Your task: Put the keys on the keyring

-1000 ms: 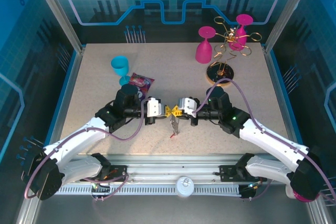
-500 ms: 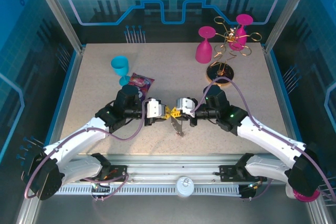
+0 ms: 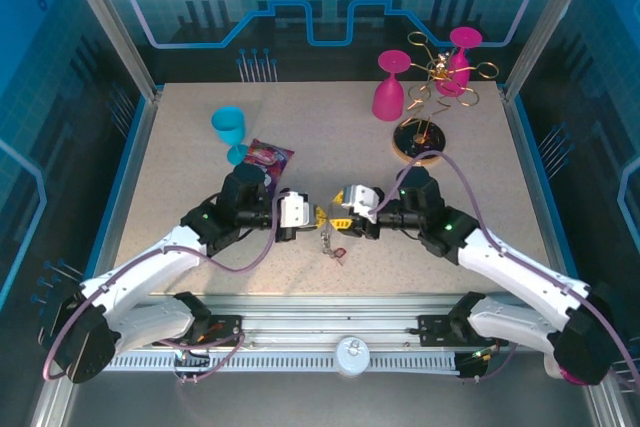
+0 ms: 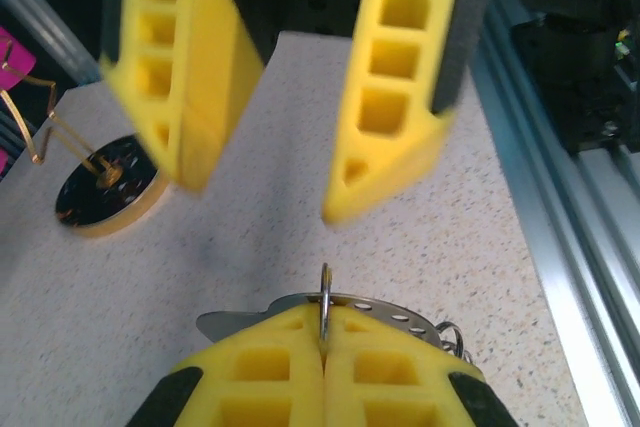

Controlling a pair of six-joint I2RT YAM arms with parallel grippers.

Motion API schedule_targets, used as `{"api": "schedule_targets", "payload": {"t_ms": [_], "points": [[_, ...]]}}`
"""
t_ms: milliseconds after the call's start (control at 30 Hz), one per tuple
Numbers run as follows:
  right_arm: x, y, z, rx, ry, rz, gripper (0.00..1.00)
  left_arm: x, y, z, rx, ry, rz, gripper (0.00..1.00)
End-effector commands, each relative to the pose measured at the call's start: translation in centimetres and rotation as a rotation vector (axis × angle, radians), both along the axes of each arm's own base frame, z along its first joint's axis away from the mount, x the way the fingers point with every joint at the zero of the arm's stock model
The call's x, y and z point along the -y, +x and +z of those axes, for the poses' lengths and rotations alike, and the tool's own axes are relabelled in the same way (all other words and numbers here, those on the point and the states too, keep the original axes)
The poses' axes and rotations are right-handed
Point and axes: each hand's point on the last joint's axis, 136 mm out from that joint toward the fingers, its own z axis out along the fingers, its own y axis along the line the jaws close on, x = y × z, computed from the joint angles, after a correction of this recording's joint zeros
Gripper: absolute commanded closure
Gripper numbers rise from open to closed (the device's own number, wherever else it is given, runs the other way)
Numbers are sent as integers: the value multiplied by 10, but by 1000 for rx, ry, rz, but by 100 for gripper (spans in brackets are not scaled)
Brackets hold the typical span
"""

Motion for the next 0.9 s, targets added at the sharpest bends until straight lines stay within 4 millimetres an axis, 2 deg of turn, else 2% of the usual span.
{"api": "schedule_targets", "payload": {"t_ms": [0,133,267,400,500,567,700,767,800,867], "points": [[36,36,3,-48,36,-300,52,-8,13,20,-36,7,128,100],[42,34,-10,-152,13,-351,57,-19,29,25,-209,6,318,100],[40,36,-13,-222,29,-380,61,-29,24,34,-359,4,412,100],[34,40,-14,-288,49,-402,63,-50,15,44,-425,13,521,100],[15,34,-19,-373,52,-309,61,-69,10,44,-430,35,608,100],[2,37,-27,-455,48,-310,63,-88,14,43,-429,47,724,100],[-32,47,-51,-593,-30,-326,68,-125,20,39,-481,44,930,100],[-48,54,-68,-639,-92,-369,70,-145,21,37,-516,20,1025,100],[-55,57,-70,-651,-100,-387,70,-152,21,36,-526,7,1062,100],[-69,63,-86,-681,-145,-434,66,-166,20,33,-545,-15,1121,100]]}}
